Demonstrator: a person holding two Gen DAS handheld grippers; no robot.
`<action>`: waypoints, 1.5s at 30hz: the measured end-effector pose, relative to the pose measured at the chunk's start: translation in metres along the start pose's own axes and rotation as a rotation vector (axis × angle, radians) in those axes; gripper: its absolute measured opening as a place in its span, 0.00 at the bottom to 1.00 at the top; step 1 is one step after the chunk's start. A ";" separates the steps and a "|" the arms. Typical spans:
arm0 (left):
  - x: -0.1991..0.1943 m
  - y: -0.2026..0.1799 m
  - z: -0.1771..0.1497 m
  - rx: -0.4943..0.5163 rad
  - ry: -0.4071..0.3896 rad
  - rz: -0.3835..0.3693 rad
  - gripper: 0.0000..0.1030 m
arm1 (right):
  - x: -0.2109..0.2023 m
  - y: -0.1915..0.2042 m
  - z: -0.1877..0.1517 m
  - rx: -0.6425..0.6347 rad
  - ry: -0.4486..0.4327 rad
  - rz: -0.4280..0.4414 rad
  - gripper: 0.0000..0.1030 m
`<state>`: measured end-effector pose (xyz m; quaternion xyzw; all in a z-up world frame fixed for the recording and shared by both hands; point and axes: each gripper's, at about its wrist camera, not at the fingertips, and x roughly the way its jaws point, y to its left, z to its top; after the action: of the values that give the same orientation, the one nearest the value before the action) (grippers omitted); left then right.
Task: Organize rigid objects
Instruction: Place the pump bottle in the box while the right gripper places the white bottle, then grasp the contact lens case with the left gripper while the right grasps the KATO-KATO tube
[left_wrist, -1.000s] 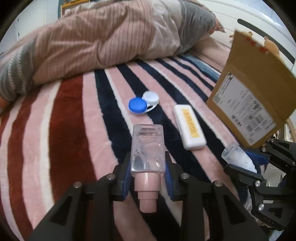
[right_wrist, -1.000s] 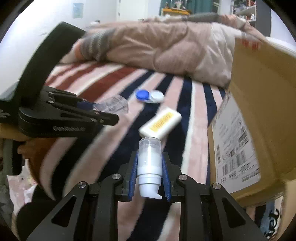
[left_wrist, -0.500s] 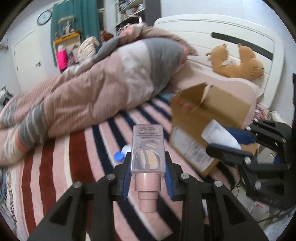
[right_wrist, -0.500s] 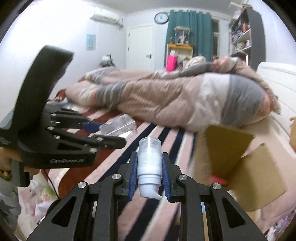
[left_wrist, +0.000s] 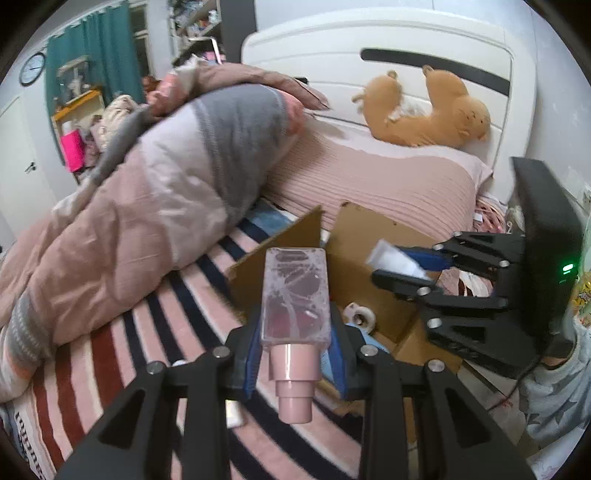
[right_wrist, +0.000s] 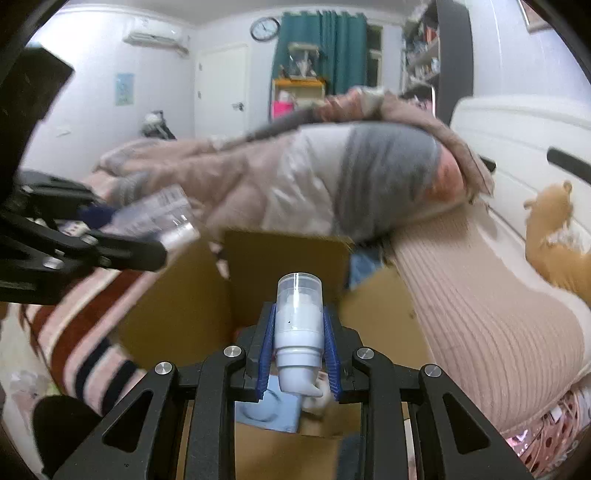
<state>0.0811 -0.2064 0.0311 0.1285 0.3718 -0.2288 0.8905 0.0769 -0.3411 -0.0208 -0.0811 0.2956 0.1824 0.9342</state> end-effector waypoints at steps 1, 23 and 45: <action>0.007 -0.003 0.002 0.005 0.012 -0.002 0.27 | 0.006 -0.005 -0.003 0.005 0.017 -0.002 0.19; 0.054 -0.001 0.019 0.012 0.086 0.018 0.32 | 0.025 -0.016 -0.018 -0.018 0.061 0.022 0.22; -0.070 0.109 -0.059 -0.151 -0.070 0.240 0.71 | -0.025 0.101 0.029 -0.082 -0.035 0.156 0.32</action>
<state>0.0569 -0.0672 0.0468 0.0968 0.3384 -0.0964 0.9310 0.0338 -0.2482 0.0130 -0.0926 0.2768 0.2680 0.9181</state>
